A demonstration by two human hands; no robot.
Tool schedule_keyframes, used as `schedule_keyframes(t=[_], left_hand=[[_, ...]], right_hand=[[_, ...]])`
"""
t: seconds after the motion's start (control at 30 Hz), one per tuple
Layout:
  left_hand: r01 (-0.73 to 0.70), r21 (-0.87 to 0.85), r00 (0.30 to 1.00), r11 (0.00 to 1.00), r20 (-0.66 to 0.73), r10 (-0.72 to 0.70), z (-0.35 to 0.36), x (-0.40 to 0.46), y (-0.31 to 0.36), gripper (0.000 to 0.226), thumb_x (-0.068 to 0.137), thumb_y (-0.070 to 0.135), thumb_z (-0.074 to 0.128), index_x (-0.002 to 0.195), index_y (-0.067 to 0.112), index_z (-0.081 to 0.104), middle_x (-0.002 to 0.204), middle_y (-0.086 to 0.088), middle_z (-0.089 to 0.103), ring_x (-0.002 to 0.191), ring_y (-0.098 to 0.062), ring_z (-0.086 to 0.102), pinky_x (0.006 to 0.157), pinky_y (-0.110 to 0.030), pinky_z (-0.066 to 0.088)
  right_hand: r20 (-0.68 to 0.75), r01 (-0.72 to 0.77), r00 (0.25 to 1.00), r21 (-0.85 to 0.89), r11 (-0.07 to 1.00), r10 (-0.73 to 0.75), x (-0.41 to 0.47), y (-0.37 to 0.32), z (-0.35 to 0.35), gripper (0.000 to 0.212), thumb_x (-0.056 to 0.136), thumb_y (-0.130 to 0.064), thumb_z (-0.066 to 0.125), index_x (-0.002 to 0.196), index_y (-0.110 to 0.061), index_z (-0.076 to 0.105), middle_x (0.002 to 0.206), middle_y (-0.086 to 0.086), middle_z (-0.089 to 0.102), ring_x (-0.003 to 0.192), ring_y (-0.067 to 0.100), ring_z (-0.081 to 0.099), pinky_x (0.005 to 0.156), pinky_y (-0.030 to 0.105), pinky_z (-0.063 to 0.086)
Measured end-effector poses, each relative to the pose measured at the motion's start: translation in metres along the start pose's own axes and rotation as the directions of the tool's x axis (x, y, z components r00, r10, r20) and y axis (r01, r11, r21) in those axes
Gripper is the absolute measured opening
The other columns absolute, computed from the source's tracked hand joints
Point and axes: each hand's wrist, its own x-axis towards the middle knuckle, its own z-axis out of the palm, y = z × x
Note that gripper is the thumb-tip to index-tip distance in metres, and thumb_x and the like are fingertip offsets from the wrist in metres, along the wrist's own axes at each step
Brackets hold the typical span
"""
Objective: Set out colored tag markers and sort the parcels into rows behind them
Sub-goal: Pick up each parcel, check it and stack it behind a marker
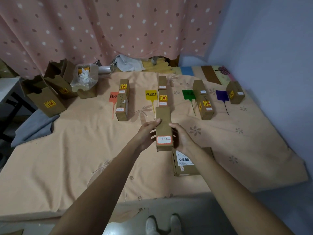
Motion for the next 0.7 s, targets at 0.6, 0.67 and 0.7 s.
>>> schedule_keyframes(t=[0.6, 0.67, 0.7], left_hand=[[0.110, 0.088, 0.992, 0.990, -0.066, -0.105, 0.003, 0.033, -0.042, 0.048, 0.090, 0.036, 0.061, 0.107, -0.009, 0.065, 0.090, -0.010, 0.069, 0.082, -0.017, 0.067, 0.074, -0.023, 0.048], [0.106, 0.089, 0.991, 0.990, -0.095, -0.097, -0.001, 0.046, -0.044, 0.030, 0.093, 0.028, 0.058, 0.095, 0.000, 0.067, 0.079, -0.003, 0.070, 0.074, -0.012, 0.067, 0.066, -0.019, 0.050], [0.102, 0.085, 0.988, 0.991, -0.124, -0.091, -0.003, 0.055, -0.046, 0.024, 0.094, 0.025, 0.057, 0.091, 0.003, 0.067, 0.075, -0.001, 0.071, 0.071, -0.011, 0.067, 0.064, -0.019, 0.051]], right_hand=[[-0.135, -0.023, 0.991, -0.195, 0.981, -0.004, 0.037, 0.023, -0.025, 0.036, 0.084, -0.036, 0.071, 0.110, -0.012, 0.067, 0.093, 0.009, 0.073, 0.085, 0.023, 0.069, 0.071, 0.033, 0.054], [-0.132, -0.036, 0.991, -0.229, 0.973, 0.005, 0.056, 0.026, -0.030, 0.038, 0.081, -0.039, 0.073, 0.112, -0.018, 0.066, 0.100, 0.008, 0.075, 0.093, 0.023, 0.071, 0.084, 0.042, 0.058], [-0.132, -0.044, 0.991, -0.238, 0.970, 0.012, 0.067, 0.027, -0.033, 0.039, 0.080, -0.040, 0.074, 0.113, -0.020, 0.066, 0.103, 0.007, 0.075, 0.098, 0.023, 0.071, 0.092, 0.045, 0.056]])
